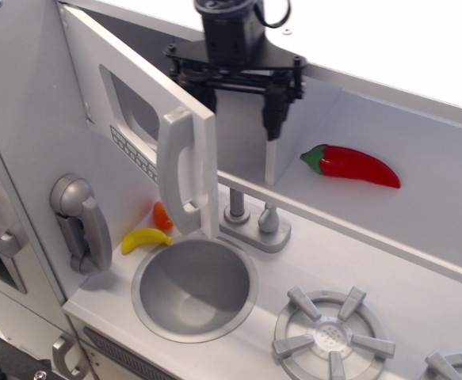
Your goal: Open microwave
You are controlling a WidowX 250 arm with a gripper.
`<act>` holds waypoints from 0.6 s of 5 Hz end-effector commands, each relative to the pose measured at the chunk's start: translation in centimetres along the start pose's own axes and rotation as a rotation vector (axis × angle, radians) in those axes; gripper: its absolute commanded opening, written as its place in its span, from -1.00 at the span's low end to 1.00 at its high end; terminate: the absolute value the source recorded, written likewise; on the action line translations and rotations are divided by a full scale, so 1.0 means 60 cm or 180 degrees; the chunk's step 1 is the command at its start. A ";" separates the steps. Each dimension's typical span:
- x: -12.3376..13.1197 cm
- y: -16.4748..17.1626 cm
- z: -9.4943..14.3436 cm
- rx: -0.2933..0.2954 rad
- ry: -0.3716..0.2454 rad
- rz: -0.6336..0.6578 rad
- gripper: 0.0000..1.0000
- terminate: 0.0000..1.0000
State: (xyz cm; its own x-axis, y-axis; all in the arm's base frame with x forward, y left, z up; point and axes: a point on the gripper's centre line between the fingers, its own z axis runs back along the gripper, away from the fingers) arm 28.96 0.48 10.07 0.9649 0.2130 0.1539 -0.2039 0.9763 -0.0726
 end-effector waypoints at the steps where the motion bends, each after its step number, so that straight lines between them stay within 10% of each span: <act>1: -0.032 0.066 0.053 0.0132 -0.0204 -0.0054 1.00 -1.00; 3: -0.098 0.134 0.055 0.0309 -0.0361 -0.0167 1.00 -1.00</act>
State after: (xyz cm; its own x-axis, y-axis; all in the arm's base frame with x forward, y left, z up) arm 20.92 6.72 9.90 0.9581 0.1559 0.2401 -0.1672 0.9855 0.0275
